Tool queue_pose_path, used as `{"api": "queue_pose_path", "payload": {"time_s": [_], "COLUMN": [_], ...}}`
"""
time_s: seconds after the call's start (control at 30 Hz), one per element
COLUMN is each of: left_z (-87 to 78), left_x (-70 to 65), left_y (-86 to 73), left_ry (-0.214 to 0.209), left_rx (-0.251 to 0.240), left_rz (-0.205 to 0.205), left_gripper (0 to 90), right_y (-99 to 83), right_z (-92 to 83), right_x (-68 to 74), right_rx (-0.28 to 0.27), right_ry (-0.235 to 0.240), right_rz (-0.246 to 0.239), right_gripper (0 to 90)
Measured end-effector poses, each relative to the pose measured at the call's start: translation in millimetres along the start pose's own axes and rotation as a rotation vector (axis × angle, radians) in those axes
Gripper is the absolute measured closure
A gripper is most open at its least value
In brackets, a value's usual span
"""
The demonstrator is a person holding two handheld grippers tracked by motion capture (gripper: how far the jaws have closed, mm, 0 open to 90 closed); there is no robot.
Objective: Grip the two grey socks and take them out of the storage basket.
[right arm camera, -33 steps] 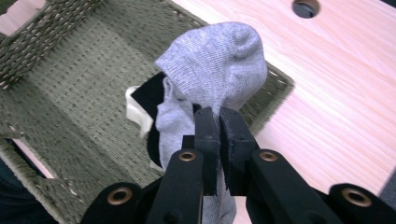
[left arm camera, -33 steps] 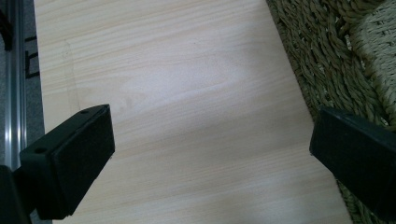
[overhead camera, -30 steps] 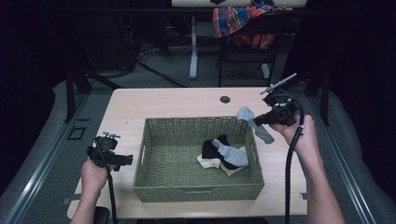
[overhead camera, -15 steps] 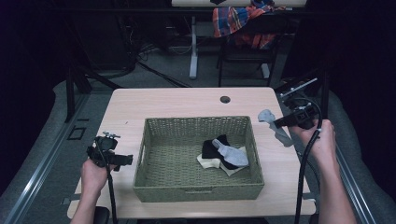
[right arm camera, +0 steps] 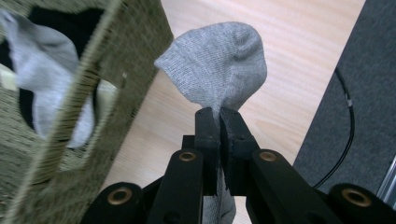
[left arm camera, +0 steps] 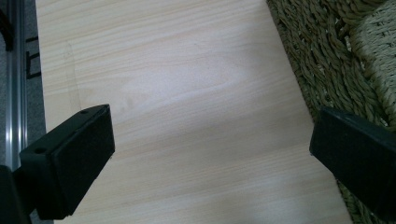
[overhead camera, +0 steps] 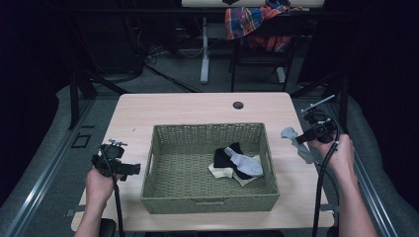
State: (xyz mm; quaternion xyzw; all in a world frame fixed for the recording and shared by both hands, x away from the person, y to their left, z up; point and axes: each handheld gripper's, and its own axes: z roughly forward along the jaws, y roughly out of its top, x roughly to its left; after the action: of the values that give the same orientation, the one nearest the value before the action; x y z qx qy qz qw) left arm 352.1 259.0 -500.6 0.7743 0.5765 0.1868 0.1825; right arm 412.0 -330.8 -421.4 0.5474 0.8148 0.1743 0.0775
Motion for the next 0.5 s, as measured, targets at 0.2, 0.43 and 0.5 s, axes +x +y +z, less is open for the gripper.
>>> {"api": "queue_pose_path", "payload": {"time_s": [0.2, 0.43, 0.5], "left_z": [-0.3, 0.1, 0.2], "left_x": [-0.5, 0.2, -0.4], "left_y": [0.0, 0.2, 0.3], "left_ry": [-0.001, -0.006, -0.004], "left_rx": [-0.002, 0.003, -0.002], "left_rz": [0.002, 0.001, 0.002], "left_gripper": [0.1, 0.1, 0.1], "right_y": [-3.2, -6.2, -8.1], "right_z": [34.2, 61.4, 70.4], "right_x": [-4.9, -6.3, -4.7], "right_rx": [0.079, 0.155, 0.16], "right_ry": [-0.003, 0.001, 0.008], "right_rz": [0.004, -0.004, 0.007], "right_gripper": [86.6, 86.6, 86.6]}}
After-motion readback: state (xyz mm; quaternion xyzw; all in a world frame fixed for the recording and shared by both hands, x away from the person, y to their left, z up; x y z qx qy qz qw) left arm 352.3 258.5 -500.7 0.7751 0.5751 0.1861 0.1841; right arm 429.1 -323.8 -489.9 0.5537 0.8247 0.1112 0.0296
